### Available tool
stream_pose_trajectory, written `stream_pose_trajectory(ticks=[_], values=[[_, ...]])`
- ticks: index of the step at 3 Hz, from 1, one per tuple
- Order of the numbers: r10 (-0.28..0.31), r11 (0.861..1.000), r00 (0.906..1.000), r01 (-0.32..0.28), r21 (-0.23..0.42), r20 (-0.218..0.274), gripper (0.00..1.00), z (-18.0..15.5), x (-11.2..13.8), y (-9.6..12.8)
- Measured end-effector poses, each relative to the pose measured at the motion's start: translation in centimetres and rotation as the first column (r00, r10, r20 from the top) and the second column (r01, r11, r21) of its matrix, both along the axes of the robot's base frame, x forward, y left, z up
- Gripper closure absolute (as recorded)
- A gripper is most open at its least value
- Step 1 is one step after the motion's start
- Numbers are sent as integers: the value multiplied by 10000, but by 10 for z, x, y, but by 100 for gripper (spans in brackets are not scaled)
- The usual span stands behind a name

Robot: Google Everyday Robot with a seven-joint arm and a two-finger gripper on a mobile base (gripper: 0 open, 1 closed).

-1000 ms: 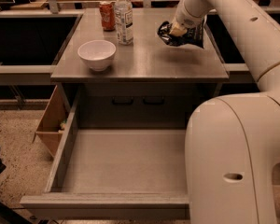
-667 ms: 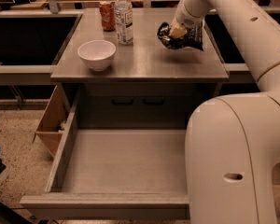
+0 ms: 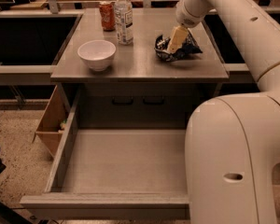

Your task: Pick blue chip bag from top drawer and place on counter

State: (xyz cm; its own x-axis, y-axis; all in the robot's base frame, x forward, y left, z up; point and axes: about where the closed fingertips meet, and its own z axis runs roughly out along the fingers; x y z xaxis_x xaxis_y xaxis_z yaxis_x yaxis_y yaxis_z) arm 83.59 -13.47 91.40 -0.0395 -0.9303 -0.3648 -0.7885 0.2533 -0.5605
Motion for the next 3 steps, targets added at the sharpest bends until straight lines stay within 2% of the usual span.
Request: stream_pose_trajectory(ticks=[1, 2, 3], values=[[214, 9997, 9996, -212, -96, 162, 0, 13, -5, 7], [-224, 9966, 9992, 251, -781, 346, 0, 48, -23, 4], [-1341, 9790, 9866, 1465, -1416, 932, 0, 98, -56, -16]])
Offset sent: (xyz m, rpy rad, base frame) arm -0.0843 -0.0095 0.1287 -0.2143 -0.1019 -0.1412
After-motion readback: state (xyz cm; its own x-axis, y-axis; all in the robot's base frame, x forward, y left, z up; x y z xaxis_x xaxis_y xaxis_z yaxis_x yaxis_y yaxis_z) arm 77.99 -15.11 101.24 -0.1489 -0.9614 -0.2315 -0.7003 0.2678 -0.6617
